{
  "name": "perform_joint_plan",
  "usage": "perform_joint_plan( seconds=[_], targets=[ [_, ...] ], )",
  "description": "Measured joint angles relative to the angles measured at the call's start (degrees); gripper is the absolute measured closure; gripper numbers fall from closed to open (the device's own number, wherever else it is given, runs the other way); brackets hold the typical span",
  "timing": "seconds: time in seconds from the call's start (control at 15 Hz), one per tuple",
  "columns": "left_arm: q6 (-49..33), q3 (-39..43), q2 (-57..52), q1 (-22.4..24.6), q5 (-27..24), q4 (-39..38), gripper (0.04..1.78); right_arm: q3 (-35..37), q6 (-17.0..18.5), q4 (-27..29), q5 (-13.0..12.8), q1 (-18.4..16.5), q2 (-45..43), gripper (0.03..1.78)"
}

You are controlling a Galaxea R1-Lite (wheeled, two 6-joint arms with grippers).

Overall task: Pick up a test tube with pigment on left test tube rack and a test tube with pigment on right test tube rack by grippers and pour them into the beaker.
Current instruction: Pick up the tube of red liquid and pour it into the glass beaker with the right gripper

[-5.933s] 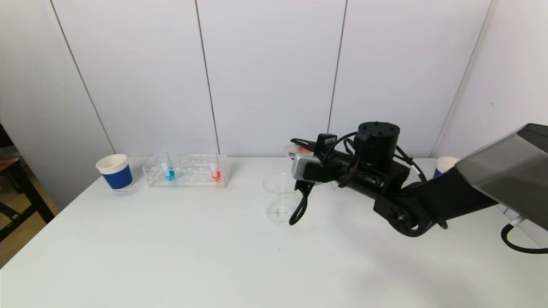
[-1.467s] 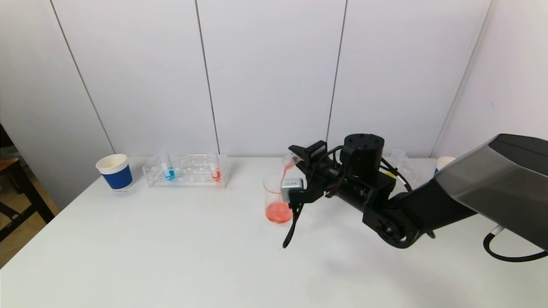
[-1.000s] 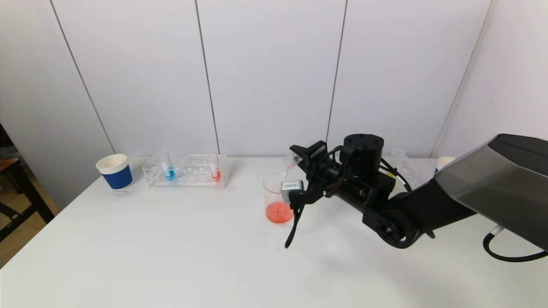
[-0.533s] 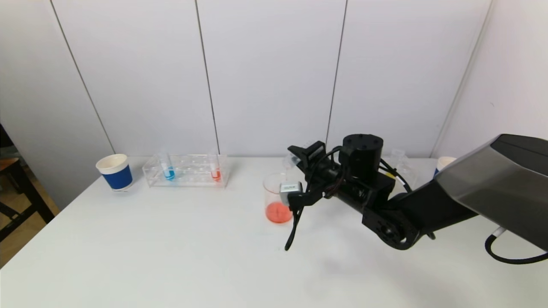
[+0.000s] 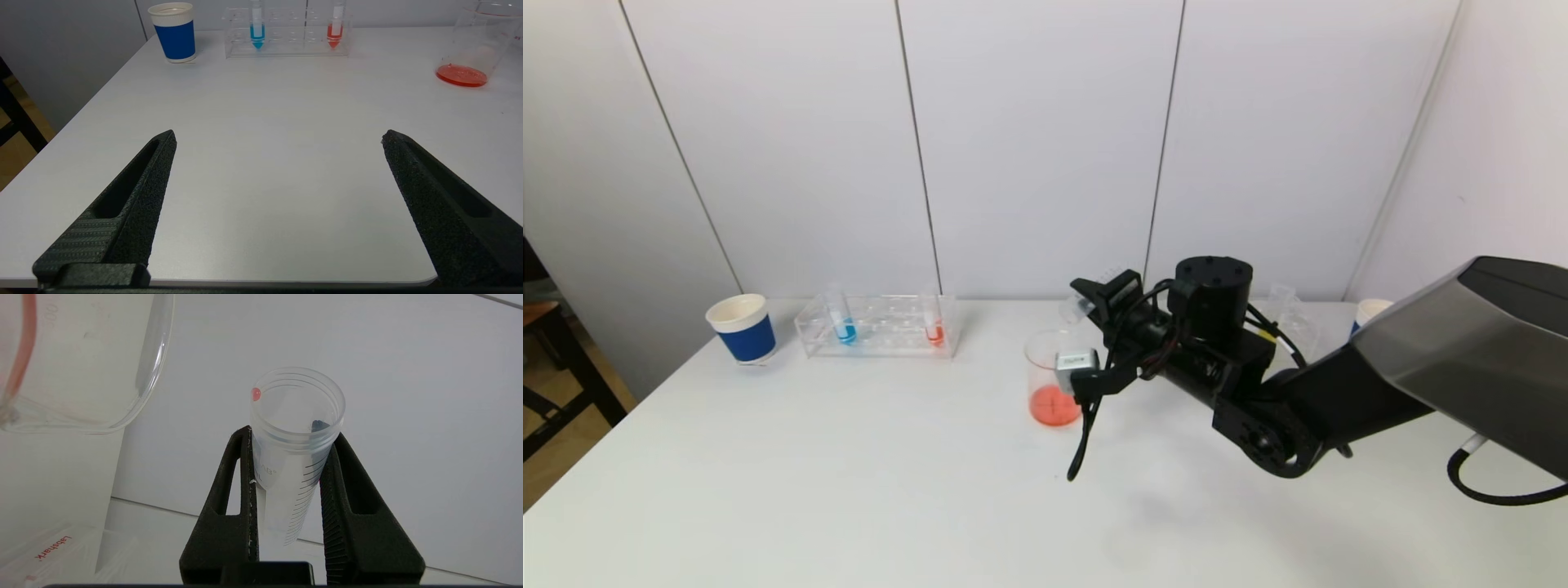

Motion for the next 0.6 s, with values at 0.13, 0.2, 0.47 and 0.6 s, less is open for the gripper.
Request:
perform_joint_plan(
  seconds=[0.13,0.2,0.47,0.6],
  targets=[
    [0.0,0.0,0.0,0.0,0.0,-0.04,0.06,0.02,-0.74,0.02,0.02,0.01,0.11,1.32],
    [0.0,0.0,0.0,0.0,-0.02,0.0,0.06,0.02,-1.16,0.0,0.02,0.04,0.15,1.32],
    [0.02,0.0,0.0,0.0,0.0,0.0,0.06,-0.09,-3.28,-0.02,-0.06,0.2,0.22,1.32],
    [0.0,0.0,0.0,0.0,-0.02,0.0,0.06,-0.24,-4.23,0.0,-0.06,0.2,0.37,1.32]
  ],
)
